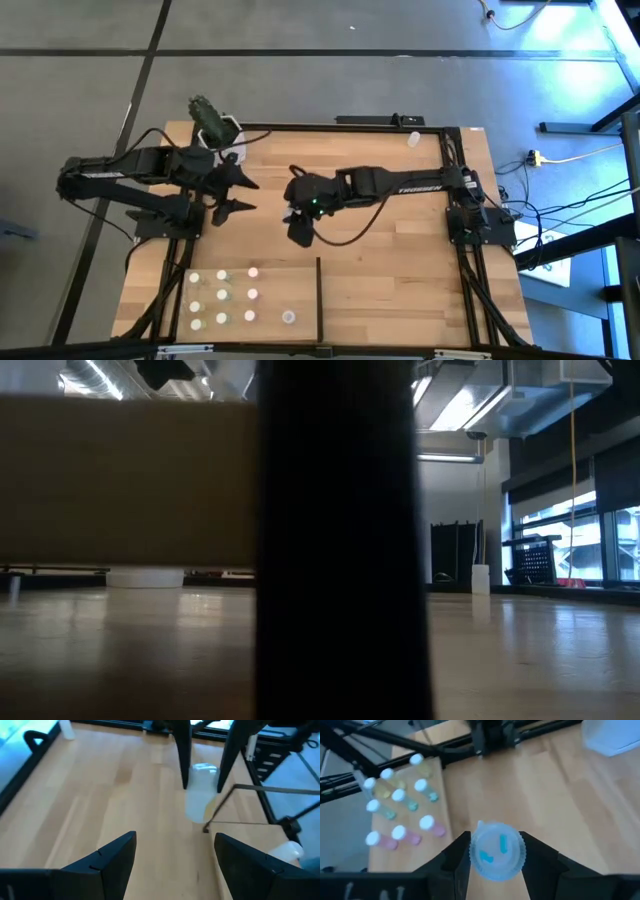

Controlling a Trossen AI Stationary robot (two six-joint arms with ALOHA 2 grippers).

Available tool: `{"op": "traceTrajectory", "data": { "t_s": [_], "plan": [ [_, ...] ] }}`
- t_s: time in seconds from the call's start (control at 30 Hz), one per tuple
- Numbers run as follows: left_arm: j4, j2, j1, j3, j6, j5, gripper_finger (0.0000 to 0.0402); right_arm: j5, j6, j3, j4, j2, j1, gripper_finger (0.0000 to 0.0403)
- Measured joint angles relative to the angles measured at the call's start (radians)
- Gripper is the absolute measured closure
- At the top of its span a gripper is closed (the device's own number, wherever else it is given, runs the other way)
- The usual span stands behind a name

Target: Pick and place medicine bottles onto shelf by color

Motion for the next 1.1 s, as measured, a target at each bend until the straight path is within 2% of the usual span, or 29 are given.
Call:
{"op": "traceTrajectory", "data": {
  "t_s": [0.23, 0.53, 0.73, 1.0, 1.1],
  "plan": [
    [-0.009, -0.01, -0.089, 0.0, -0.099, 0.001, 0.0139, -0.022, 0.019, -0.001, 0.012, 0.01, 0.025, 0.0259],
    [0.051, 0.029, -0.215, -0.001, -0.22, -0.003, 0.0139, -0.021, -0.112, -0.002, 0.021, 0.021, 0.025, 0.0259],
    [0.094, 0.097, -0.255, -0.001, -0.229, -0.091, 0.0139, -0.022, -0.184, -0.002, 0.057, 0.021, 0.025, 0.0259],
    [0.103, 0.15, -0.304, -0.001, -0.269, -0.091, 0.0139, -0.02, -0.188, -0.002, 0.06, 0.024, 0.046, 0.0258],
    [0.103, 0.158, -0.326, 0.0, -0.31, -0.139, 0.0139, -0.022, -0.195, -0.002, 0.073, 0.033, 0.061, 0.0258]
  ]
}}
